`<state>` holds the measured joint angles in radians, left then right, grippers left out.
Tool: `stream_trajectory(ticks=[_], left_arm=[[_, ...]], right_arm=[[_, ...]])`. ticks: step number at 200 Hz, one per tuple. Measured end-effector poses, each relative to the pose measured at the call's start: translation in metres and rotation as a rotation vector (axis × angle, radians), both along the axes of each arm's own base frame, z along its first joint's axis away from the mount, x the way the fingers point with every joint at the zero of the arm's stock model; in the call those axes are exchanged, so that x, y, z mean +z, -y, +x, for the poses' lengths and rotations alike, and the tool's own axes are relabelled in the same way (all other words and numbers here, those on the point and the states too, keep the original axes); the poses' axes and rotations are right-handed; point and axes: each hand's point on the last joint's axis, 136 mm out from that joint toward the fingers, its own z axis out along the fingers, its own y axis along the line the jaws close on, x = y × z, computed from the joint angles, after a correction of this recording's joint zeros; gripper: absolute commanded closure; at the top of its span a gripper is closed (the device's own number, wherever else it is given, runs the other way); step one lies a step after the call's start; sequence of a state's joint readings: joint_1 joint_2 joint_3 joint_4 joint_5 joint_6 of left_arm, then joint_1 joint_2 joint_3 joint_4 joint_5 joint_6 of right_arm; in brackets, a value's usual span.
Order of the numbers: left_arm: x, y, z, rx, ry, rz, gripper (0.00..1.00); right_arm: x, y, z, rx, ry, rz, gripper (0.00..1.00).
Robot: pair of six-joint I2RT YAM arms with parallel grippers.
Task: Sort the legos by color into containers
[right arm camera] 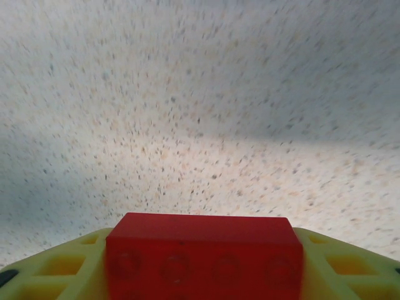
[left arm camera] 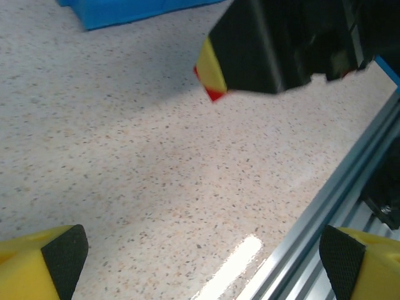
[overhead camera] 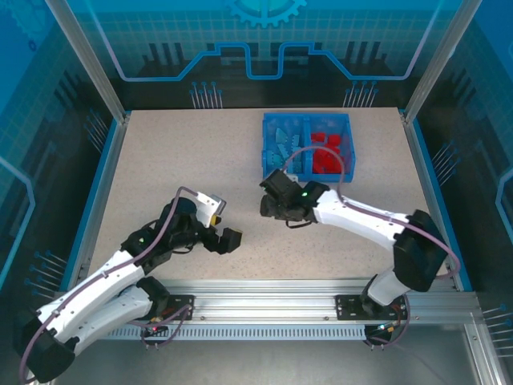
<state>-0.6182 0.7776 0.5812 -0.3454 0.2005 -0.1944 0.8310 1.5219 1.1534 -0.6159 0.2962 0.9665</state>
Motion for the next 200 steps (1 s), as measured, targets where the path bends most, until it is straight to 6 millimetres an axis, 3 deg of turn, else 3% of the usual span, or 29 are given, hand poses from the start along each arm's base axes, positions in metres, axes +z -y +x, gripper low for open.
stream_trajectory(ticks=[29, 56, 89, 110, 136, 169, 200], left_arm=[[0.01, 0.012, -0.002, -0.061, 0.034, -0.043, 0.01], [0.024, 0.021, 0.003, -0.083, 0.08, -0.082, 0.01], [0.034, 0.025, 0.01, -0.078, 0.118, -0.105, 0.01], [0.034, 0.021, 0.016, -0.037, 0.132, -0.092, 0.01], [0.035, 0.008, 0.027, 0.067, 0.148, -0.068, 0.01], [0.045, -0.005, 0.033, 0.163, 0.172, -0.085, 0.01], [0.042, -0.017, 0.035, 0.228, 0.162, -0.064, 0.01]], right_arm=[[0.031, 0.037, 0.018, -0.069, 0.08, 0.033, 0.46], [0.058, 0.087, 0.045, -0.175, 0.159, 0.041, 0.46], [0.073, 0.144, 0.083, -0.273, 0.211, -0.012, 0.46], [0.08, 0.171, 0.12, -0.313, 0.237, -0.054, 0.46], [0.074, 0.186, 0.172, -0.322, 0.239, -0.103, 0.46], [0.052, 0.188, 0.238, -0.311, 0.212, -0.136, 0.46], [0.027, 0.184, 0.282, -0.297, 0.174, -0.148, 0.34]])
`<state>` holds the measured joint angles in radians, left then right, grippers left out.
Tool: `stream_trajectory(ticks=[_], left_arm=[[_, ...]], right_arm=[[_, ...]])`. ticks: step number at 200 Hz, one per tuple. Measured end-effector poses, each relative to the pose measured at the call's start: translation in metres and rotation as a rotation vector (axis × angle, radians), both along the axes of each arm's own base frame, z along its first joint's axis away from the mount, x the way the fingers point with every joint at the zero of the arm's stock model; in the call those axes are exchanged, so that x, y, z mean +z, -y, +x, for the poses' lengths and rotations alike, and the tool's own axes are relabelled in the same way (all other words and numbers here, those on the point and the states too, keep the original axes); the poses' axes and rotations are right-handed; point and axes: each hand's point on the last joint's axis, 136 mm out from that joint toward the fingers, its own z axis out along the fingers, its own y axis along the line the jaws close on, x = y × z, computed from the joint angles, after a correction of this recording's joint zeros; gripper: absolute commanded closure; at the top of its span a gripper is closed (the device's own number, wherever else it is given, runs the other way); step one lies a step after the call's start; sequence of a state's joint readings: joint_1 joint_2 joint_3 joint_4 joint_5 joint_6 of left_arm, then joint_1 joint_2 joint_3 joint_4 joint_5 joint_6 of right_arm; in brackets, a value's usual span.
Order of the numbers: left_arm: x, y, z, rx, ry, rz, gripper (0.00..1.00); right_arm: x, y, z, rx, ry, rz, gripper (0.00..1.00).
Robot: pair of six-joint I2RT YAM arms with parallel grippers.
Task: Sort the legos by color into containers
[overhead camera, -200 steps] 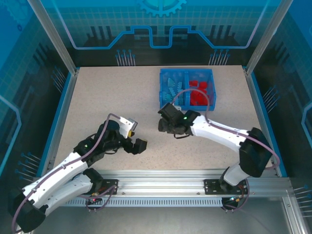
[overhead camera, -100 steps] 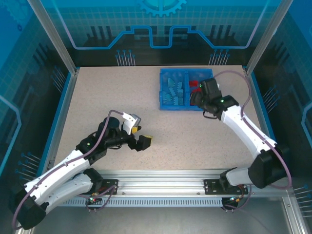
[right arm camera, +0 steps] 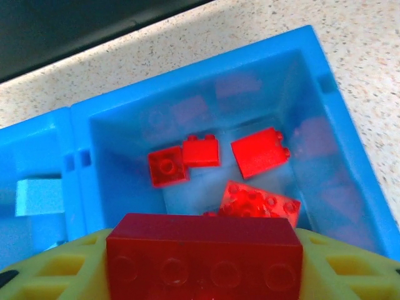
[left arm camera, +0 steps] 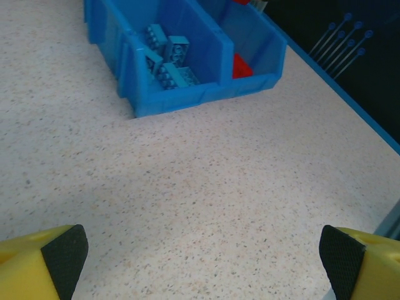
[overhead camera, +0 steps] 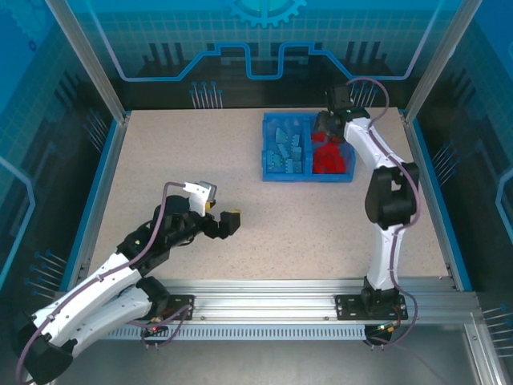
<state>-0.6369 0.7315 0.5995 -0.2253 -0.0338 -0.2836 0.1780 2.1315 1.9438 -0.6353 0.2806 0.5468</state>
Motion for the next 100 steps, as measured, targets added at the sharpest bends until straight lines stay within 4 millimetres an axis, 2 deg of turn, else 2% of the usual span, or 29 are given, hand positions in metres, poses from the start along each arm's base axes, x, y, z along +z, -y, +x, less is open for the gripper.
stream_trajectory(ticks=[15, 37, 66, 100], left_arm=[[-0.004, -0.003, 0.0, 0.018, -0.014, 0.012, 0.01], [-0.011, -0.005, 0.001, 0.027, -0.037, 0.029, 0.01], [-0.02, -0.003, 0.003, 0.034, -0.069, 0.042, 0.01], [-0.017, -0.002, 0.006, 0.04, -0.055, 0.032, 0.01]], right_arm=[[-0.008, -0.001, 0.011, 0.007, -0.019, -0.006, 0.29], [-0.014, -0.003, 0.017, 0.017, -0.045, -0.008, 0.24], [-0.003, -0.005, 0.019, 0.037, -0.044, -0.005, 0.2], [0.004, -0.006, 0.014, 0.06, -0.044, -0.012, 0.19]])
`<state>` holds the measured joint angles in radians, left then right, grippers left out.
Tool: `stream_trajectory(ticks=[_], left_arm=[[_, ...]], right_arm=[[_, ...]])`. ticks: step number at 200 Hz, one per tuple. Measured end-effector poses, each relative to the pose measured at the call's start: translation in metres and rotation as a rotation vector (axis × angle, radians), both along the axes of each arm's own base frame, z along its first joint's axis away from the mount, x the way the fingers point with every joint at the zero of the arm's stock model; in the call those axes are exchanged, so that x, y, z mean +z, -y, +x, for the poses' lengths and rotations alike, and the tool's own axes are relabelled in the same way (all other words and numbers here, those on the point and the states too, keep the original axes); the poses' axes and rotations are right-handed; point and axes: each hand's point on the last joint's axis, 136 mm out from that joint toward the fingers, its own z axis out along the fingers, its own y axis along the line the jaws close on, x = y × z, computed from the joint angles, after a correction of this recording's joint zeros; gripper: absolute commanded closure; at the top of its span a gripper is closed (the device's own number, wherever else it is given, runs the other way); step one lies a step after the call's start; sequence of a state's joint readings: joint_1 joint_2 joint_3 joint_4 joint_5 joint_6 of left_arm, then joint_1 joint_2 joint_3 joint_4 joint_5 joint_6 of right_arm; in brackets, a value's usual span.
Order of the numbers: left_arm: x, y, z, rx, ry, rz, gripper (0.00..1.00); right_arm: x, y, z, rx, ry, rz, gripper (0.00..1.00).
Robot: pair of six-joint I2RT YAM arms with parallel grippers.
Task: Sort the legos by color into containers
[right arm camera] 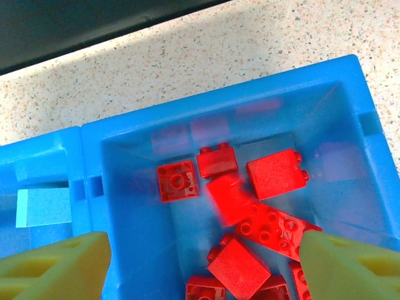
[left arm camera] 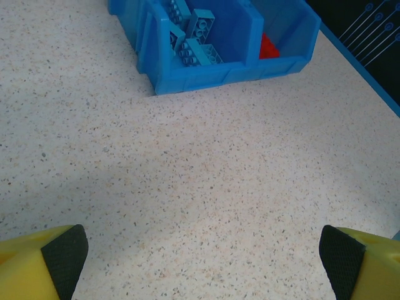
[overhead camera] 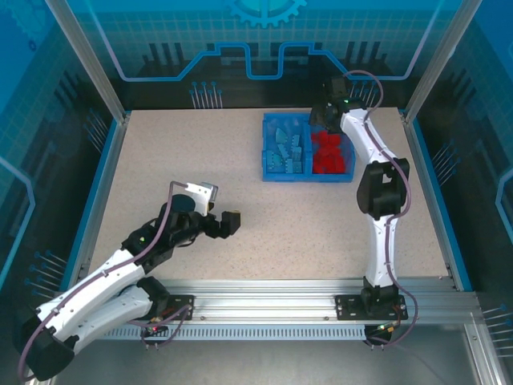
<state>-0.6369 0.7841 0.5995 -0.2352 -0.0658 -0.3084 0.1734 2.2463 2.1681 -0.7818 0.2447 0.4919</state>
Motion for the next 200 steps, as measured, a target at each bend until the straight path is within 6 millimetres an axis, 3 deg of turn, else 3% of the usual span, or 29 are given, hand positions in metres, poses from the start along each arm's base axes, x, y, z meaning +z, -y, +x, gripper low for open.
stream_trajectory(ticks=[20, 43, 81, 103, 123, 165, 178, 200], left_arm=[[0.003, -0.002, 0.007, 0.027, 0.027, 0.004, 0.01], [-0.003, -0.011, 0.019, 0.074, 0.069, 0.051, 0.01], [-0.028, -0.043, 0.044, 0.183, 0.08, 0.169, 0.01], [-0.037, -0.069, 0.058, 0.263, 0.087, 0.206, 0.01], [-0.042, -0.09, 0.066, 0.329, 0.097, 0.229, 0.01], [-0.052, -0.125, 0.08, 0.416, 0.131, 0.279, 0.01], [-0.057, -0.131, 0.083, 0.426, 0.133, 0.293, 0.01], [-0.068, -0.138, 0.089, 0.451, 0.123, 0.3, 0.01]], right_arm=[[0.005, -0.001, -0.017, 0.022, -0.015, 0.007, 0.16], [0.019, 0.001, -0.053, 0.057, -0.015, 0.012, 0.08], [0.066, 0.009, -0.137, 0.136, 0.12, 0.0, 0.01], [0.076, 0.016, -0.183, 0.176, 0.235, -0.038, 0.0], [0.056, 0.024, -0.213, 0.201, 0.314, -0.084, 0.01], [-0.043, 0.049, -0.258, 0.214, 0.342, -0.245, 0.0], [-0.055, 0.062, -0.259, 0.172, 0.329, -0.287, 0.0], [-0.057, 0.082, -0.24, 0.086, 0.363, -0.311, 0.0]])
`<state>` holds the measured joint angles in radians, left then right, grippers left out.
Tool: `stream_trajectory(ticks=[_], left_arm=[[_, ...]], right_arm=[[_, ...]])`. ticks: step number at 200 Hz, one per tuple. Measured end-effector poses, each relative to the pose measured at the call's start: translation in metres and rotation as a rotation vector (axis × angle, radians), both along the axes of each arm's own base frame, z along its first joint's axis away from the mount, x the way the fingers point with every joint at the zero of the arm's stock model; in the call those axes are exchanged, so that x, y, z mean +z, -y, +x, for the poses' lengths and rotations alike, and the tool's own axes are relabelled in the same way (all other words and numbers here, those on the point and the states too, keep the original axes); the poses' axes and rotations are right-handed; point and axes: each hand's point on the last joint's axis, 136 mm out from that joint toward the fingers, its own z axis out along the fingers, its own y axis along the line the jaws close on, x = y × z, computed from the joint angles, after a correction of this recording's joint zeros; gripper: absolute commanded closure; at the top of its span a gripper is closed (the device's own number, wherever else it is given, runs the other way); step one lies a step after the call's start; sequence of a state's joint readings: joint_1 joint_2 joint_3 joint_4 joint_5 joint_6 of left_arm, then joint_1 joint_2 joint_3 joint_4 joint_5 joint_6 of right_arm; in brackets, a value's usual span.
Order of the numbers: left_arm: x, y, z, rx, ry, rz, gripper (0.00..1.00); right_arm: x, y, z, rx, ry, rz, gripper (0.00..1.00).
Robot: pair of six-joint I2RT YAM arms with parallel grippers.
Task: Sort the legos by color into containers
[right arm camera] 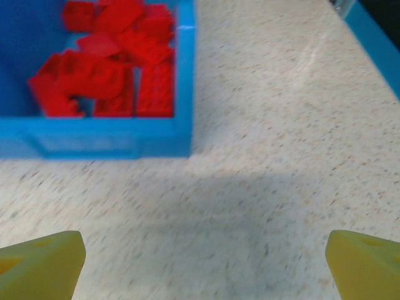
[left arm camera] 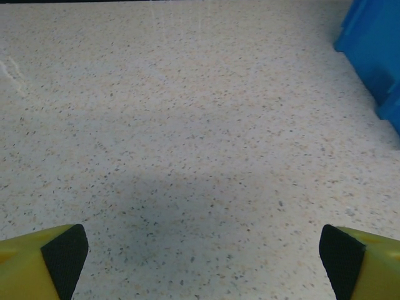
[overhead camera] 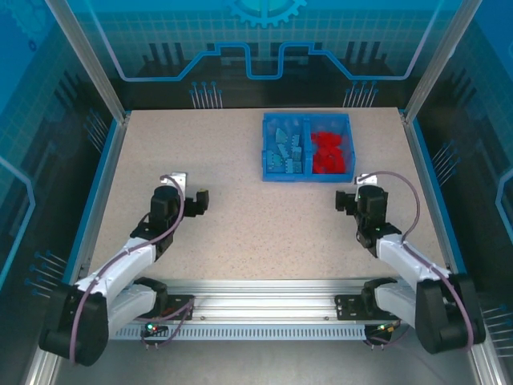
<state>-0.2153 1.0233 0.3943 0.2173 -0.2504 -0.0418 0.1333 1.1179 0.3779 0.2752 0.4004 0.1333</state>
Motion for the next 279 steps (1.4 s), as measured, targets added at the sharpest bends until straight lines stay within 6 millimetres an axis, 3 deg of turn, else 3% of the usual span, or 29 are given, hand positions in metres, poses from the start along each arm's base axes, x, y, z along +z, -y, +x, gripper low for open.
stream_trajectory(ticks=[43, 77, 118, 147, 279], left_arm=[[-0.03, -0.012, 0.011, 0.04, -0.039, 0.006, 0.01], [-0.034, -0.021, 0.026, 0.052, -0.008, -0.01, 0.01], [-0.039, -0.038, 0.051, 0.075, 0.012, -0.027, 0.01], [-0.058, -0.051, 0.058, 0.086, 0.008, -0.057, 0.01], [-0.047, -0.043, 0.063, 0.041, 0.057, -0.082, 0.01]], right_arm=[[-0.026, 0.001, 0.03, 0.013, 0.015, 0.005, 0.0], [-0.035, -0.009, 0.046, 0.099, 0.048, 0.031, 0.0], [-0.025, -0.017, 0.052, 0.146, 0.094, 0.04, 0.0], [-0.023, -0.018, 0.054, 0.156, 0.101, 0.031, 0.0], [-0.023, -0.019, 0.054, 0.161, 0.1, 0.021, 0.0]])
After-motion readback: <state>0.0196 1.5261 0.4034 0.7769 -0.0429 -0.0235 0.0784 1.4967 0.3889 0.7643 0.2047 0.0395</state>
